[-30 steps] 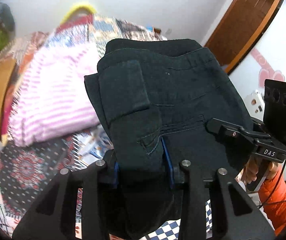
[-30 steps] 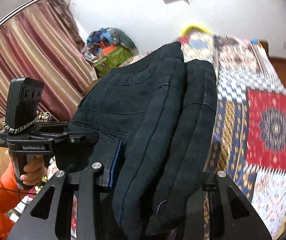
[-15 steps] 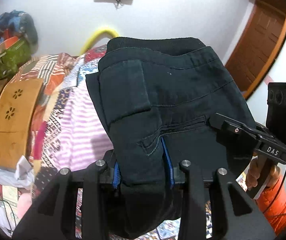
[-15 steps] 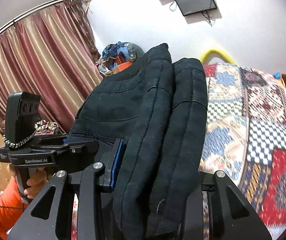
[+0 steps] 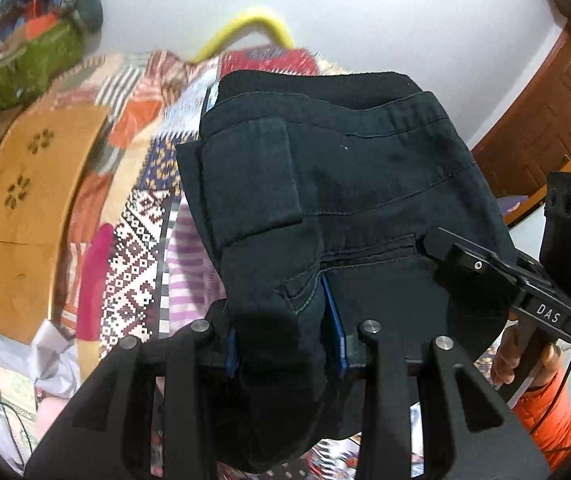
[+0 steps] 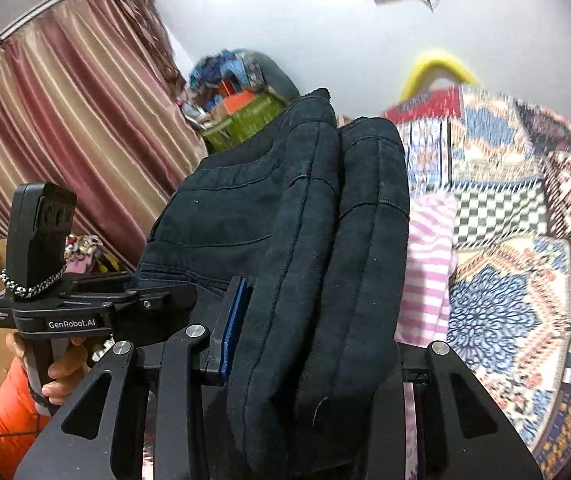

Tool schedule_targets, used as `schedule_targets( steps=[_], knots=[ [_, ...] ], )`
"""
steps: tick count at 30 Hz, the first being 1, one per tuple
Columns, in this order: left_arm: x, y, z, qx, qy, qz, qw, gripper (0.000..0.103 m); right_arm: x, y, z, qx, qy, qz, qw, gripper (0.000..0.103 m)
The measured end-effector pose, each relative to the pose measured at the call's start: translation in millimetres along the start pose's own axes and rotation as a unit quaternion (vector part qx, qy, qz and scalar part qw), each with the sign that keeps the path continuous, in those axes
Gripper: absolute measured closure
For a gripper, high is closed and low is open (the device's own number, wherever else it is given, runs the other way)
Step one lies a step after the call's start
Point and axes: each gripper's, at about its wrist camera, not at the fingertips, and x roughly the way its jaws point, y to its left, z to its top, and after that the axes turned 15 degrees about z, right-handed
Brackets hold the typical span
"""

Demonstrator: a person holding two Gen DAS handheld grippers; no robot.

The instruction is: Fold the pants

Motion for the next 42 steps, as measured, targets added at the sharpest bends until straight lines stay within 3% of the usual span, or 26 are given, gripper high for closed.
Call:
schedule_targets(
  steps=[5,10,15,17,21,25,31,37,42],
  knots=[
    [53.5,7.1,2.0,0.000,0.021,0.008,0.9998,0.067,30.7,-34.2,-7.3,0.017,0.023,-0.024,0.999,0.071],
    [60.4,6.6,2.2,0.004,0.003,0.017,0.9998,0.061,32.1,-46.5,-9.7,0.031,0.018,-0.017,0.999,0.067],
    [51.5,7.5,-7.1,-0.002,-0.012,0.032,0.9994,0.042,19.7,-45.0,-11.9,0.039,0.021,-0.043,0.998,0.052],
    [45.0,10.6,-11.1,-0.008,-0.018,0.043,0.9989,0.041,5.4,-39.6,-13.2,0.045,0.014,-0.052,0.998,0.037],
    [22.7,21.1,-18.8,-0.034,-0.027,0.051,0.9978,0.041,-33.6,-23.8,-15.8,0.032,-0.007,-0.071,0.997,0.032],
    [-29.3,13.9,-30.9,-0.027,-0.078,0.089,0.9926,0.041,-79.6,4.8,-18.4,0.013,-0.042,-0.078,0.996,0.032],
    [-133.2,-17.6,-60.9,-0.004,-0.173,0.094,0.9804,0.041,-152.7,84.4,-32.4,-0.062,-0.093,-0.104,0.988,0.032],
    [-250.7,-54.2,-113.2,-0.004,-0.266,0.075,0.9611,0.041,-230.6,187.1,-67.0,-0.149,-0.161,-0.123,0.968,0.032],
    [-324.0,-81.1,-166.5,-0.005,-0.342,0.091,0.9353,0.038,-274.2,257.3,-99.7,-0.203,-0.209,-0.135,0.947,0.024]
  ],
)
